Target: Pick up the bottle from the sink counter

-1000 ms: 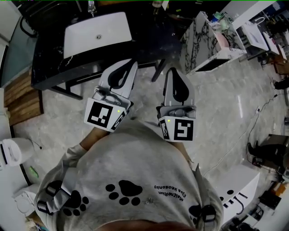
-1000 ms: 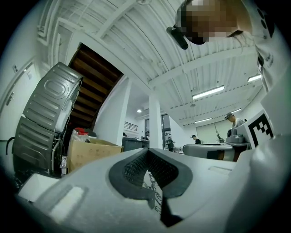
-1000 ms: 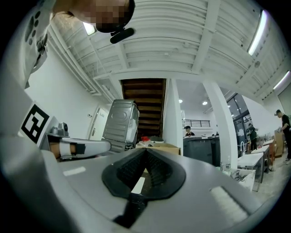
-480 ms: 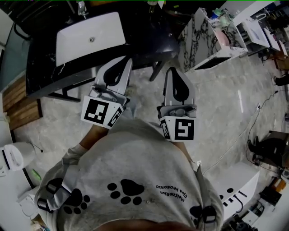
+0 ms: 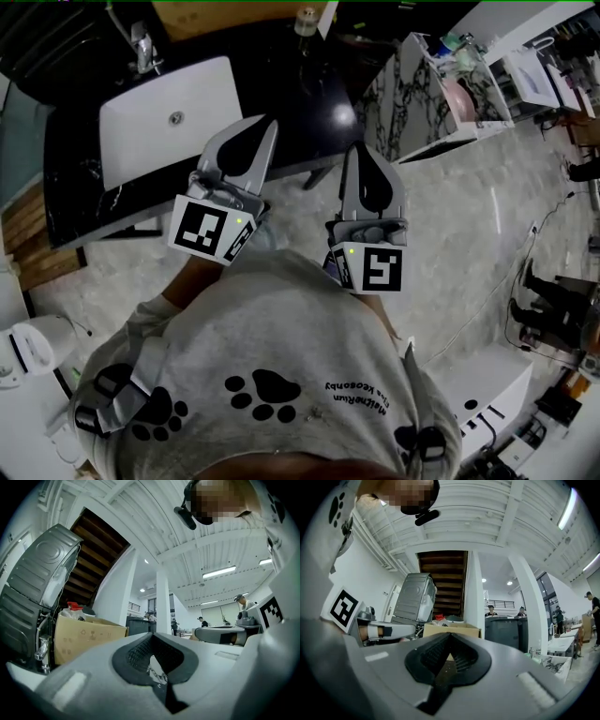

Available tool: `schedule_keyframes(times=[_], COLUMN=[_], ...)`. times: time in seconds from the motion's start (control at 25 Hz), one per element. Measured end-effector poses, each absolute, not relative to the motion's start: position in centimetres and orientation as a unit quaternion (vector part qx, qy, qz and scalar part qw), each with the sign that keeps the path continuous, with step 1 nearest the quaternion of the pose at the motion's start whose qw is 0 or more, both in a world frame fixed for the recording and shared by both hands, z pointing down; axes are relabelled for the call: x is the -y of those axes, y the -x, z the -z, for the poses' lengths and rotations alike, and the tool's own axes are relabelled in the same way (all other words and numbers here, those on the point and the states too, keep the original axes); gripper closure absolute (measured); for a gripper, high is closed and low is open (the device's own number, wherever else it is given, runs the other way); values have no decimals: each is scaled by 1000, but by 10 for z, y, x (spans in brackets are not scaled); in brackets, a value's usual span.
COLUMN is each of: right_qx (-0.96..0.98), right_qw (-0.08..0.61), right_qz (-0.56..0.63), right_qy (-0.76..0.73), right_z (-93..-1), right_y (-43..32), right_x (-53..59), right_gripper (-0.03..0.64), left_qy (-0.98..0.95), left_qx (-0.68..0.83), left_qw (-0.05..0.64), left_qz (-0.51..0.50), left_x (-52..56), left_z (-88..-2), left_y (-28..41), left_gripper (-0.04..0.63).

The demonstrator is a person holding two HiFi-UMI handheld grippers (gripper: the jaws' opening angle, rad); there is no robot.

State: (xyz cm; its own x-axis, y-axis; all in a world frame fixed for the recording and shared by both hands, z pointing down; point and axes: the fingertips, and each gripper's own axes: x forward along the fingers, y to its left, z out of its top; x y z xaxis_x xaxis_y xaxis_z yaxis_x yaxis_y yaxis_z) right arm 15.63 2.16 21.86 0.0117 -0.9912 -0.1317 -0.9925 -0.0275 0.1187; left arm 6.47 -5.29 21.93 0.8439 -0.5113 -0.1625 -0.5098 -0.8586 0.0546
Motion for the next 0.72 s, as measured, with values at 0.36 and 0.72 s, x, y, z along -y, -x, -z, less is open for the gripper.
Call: schedule_keyframes(times=[0.36, 0.72], right_qx=[-689, -687], right_qw=[6, -19], right_qz=[-76, -62], right_qy=[721, 724], right_z=[-226, -239], right_y=[-191, -197], right_x=[73, 144], right_gripper=[615, 615], left_qy=[-966, -970], left_qx=[246, 229], left_qw=[3, 19], left_qz=[78, 80], left_x=[145, 208], left_z=[-223, -236], left_y=[-104, -113], left_gripper=[594, 592])
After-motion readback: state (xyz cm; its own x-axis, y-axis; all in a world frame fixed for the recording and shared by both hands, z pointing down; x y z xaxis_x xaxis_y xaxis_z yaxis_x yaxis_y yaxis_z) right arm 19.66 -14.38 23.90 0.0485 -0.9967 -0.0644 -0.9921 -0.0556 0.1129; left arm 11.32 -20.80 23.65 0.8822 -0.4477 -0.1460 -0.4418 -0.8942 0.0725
